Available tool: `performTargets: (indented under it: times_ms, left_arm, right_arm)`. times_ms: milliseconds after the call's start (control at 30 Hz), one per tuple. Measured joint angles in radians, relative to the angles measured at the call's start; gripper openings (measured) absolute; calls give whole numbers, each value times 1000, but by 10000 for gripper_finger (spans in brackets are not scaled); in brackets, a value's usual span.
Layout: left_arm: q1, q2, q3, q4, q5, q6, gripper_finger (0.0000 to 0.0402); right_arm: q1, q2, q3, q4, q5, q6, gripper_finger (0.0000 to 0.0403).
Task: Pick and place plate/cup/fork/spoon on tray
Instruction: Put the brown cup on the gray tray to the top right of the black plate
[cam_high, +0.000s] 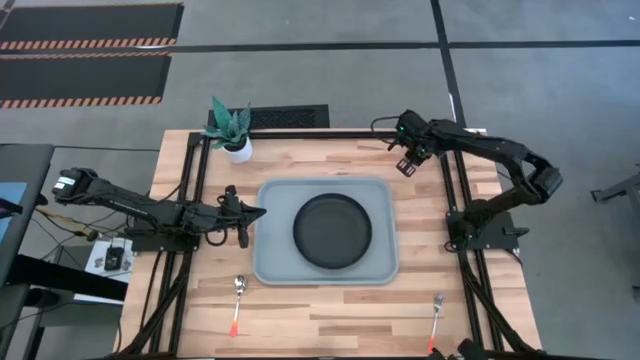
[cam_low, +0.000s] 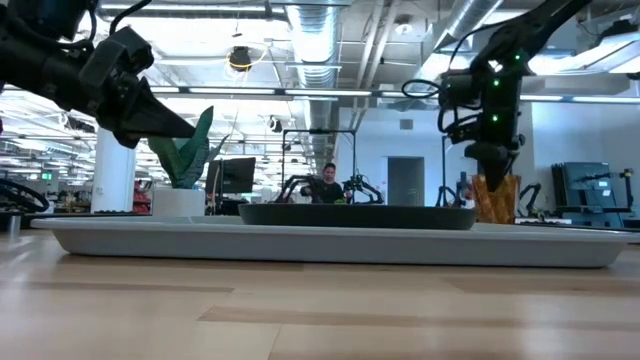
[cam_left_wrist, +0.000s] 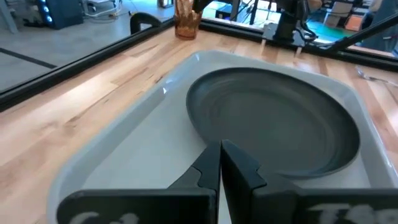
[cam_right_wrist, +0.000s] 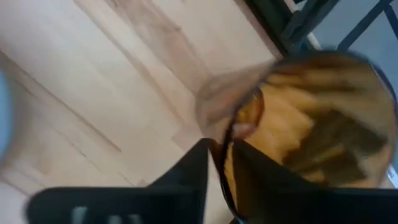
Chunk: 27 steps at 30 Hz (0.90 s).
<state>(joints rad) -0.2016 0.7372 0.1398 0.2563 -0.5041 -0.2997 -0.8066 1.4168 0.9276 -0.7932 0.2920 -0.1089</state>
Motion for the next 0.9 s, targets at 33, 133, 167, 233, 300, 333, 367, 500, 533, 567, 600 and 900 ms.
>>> performTargets:
  times_ms: [33,133,167,233,300,333,367,500,533,567,600,900]
  left_arm:
    - [0,0,0,-1,0,0,0]
    - [0,0,0,-1,0,0,0]
    - [0,0,0,-1,0,0,0]
    - [0,0,0,-1,0,-2,0]
    - [0,0,0,-1,1,-8,0]
    - [0,0,0,-1,1,-9,0]
    - [0,0,0,-1,1,-9,0]
    - [0,0,0,-1,1,-10,0]
    - [0,0,0,-1,1,-10,0]
    - [0,0,0,-1,1,-11,0]
    - [0,0,0,-1,1,-11,0]
    - [0,0,0,-1,20,-19,0]
  right_arm:
    - [6,-4,0,-5,0,-1,63]
    - [32,-41,0,-23,4,-5,18]
    - [42,-59,1,-28,2,-6,13]
    - [66,-87,17,-72,-1,5,18]
    - [101,-112,50,-131,-5,32,29]
    - [123,-124,71,-162,-5,46,32]
    - [147,-132,94,-193,-5,62,32]
    - [274,-144,173,-251,-54,112,14]
    - [310,-144,186,-246,-82,116,10]
    - [341,-144,195,-241,-111,117,9]
    - [372,-139,203,-238,-137,117,8]
    - [526,-4,214,-197,-203,161,21]
